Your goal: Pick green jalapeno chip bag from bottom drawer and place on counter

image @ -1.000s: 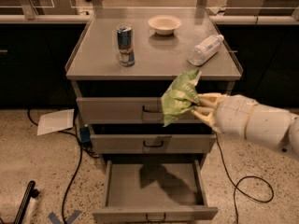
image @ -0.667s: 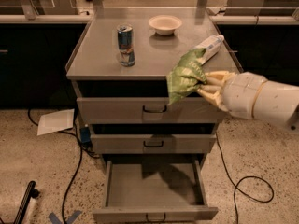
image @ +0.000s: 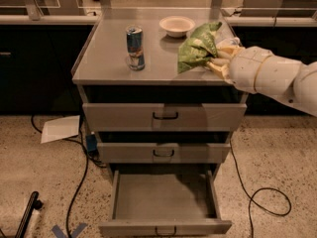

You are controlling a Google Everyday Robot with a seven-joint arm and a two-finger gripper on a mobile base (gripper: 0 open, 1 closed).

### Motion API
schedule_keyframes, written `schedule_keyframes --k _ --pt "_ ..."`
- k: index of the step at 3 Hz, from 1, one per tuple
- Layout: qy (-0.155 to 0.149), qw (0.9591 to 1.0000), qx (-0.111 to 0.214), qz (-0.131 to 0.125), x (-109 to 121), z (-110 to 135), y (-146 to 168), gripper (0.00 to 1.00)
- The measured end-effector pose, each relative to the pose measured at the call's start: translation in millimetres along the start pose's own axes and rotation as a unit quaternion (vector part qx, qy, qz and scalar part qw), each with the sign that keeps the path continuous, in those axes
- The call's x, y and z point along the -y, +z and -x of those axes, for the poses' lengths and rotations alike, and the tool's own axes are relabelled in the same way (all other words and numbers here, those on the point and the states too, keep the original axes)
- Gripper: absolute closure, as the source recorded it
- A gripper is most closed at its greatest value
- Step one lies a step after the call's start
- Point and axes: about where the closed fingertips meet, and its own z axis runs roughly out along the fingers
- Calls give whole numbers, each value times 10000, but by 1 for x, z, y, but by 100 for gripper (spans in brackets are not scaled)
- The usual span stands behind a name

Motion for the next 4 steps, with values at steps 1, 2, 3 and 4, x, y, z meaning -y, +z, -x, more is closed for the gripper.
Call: schedule_keyframes --k 1,2,3,4 --pt "110 9996 -39 -252 15 -6 34 100" --pt "205 9987 -146 -439 22 -14 67 100" --pt "271 9970 -236 -678 17 -11 95 100" --pt "440 9947 -313 -874 17 -18 112 100"
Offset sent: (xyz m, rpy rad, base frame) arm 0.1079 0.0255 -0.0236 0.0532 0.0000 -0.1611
